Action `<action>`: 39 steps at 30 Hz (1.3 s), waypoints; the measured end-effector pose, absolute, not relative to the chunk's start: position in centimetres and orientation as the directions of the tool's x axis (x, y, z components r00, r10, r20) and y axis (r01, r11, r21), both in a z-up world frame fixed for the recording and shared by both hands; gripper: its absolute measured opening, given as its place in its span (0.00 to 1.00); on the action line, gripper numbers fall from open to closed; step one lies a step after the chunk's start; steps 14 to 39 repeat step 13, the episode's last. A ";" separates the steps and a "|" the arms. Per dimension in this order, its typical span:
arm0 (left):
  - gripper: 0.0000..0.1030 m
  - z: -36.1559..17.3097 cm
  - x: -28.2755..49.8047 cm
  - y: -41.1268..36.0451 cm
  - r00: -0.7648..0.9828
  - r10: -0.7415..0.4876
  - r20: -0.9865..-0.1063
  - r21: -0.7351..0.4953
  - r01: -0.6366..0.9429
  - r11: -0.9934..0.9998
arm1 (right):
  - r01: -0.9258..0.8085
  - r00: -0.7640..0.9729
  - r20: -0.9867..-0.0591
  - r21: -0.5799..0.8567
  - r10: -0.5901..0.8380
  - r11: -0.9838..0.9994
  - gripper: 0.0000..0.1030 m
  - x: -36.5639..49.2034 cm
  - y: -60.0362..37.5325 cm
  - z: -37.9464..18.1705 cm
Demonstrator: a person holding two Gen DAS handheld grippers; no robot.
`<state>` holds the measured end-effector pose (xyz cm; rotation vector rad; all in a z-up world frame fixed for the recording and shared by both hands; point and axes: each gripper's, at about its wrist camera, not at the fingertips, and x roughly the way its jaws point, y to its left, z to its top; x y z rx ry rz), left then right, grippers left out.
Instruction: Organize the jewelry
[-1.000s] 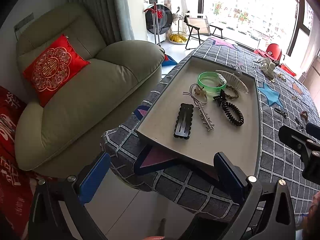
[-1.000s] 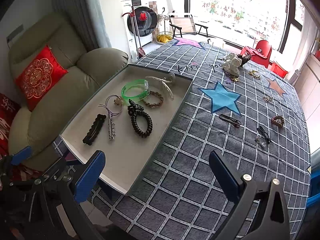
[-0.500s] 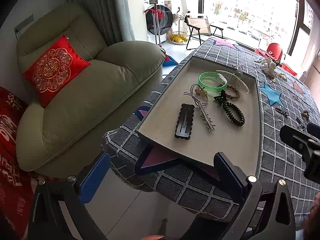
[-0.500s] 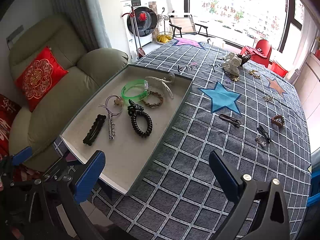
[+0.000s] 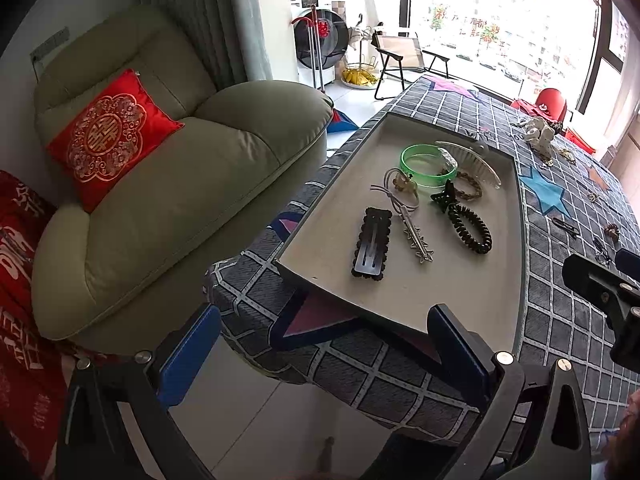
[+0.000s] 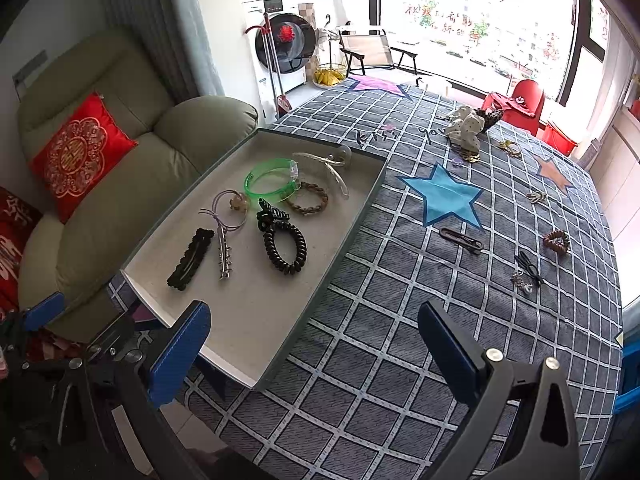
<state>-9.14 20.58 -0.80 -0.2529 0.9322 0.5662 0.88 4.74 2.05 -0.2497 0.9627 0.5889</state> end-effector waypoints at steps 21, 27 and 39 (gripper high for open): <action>1.00 -0.9 -9.2 20.6 0.465 0.353 -0.812 0.039 -0.561 0.827 | -0.573 0.427 -0.829 0.059 0.360 0.817 1.00 0.7 5.0 2.0; 1.00 -0.9 -9.2 20.6 0.465 0.353 -0.812 0.039 -0.561 0.827 | -0.573 0.427 -0.829 0.059 0.360 0.817 1.00 0.7 5.0 2.0; 1.00 -0.9 -9.2 20.6 0.465 0.353 -0.812 0.039 -0.561 0.827 | -0.573 0.427 -0.829 0.059 0.360 0.817 1.00 0.7 5.0 2.0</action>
